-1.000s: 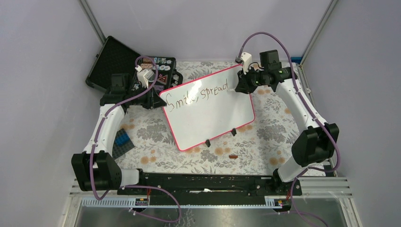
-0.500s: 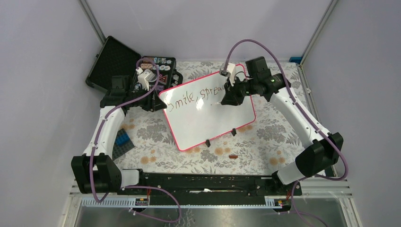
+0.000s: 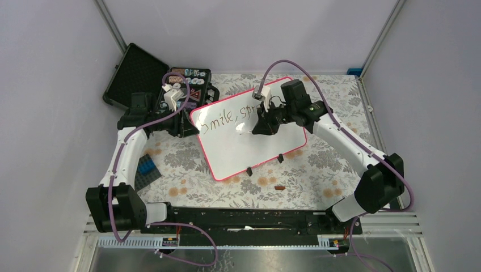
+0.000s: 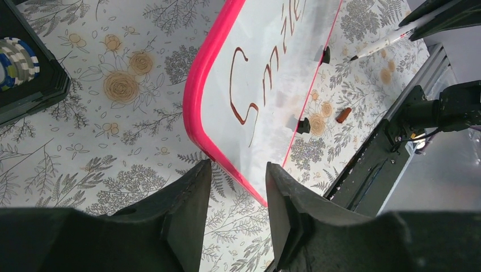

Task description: Write a sentence on the whiteboard

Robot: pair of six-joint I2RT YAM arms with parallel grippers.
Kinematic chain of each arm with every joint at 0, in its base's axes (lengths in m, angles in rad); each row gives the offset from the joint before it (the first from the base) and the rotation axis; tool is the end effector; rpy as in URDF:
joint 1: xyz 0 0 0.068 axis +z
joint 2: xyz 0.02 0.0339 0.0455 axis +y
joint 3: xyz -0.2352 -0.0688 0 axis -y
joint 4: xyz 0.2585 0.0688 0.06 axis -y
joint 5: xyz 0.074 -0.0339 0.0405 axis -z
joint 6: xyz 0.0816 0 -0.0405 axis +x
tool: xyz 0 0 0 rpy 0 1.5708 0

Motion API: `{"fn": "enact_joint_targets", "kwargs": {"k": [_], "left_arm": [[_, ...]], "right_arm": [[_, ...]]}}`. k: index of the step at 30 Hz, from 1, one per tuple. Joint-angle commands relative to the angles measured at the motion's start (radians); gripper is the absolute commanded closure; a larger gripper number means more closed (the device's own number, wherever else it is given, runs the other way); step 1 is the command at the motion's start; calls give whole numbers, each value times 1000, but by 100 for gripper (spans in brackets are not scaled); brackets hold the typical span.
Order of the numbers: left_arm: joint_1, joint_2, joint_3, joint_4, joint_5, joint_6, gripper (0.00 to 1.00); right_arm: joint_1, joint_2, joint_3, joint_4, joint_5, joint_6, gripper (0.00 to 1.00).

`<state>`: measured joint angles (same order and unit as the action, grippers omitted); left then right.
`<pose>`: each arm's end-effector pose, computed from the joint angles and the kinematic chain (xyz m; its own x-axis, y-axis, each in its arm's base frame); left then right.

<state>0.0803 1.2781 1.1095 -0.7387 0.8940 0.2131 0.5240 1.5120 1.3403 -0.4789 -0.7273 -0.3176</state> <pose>0.2982 -0.0398 0.2559 -0.6770 0.0784 -0.7318 0.5847 0.6612 -0.4700 0.3006 0.2364 0.2815 -0.2384 -0.4072 -0.8817 -0.9540 0.2683 0.1340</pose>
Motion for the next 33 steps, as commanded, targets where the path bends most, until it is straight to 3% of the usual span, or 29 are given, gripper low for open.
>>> {"fn": "enact_joint_targets", "kwargs": {"k": [1,13,20,33], "left_arm": [[6,-2,-16,63,56,-6,56],[6,-25,-83,142,67,-43,59],[6,-20,-89,153,81,-50,64],[-4,2,-100,189,127,-81,62]], "right_arm": [[47,-20,-17,164,4,71,100],[245,24,-30,263,207,83,100],[343,16,-122,366,368,101,100],[392,-14,-203,418,385,122,100]]}}
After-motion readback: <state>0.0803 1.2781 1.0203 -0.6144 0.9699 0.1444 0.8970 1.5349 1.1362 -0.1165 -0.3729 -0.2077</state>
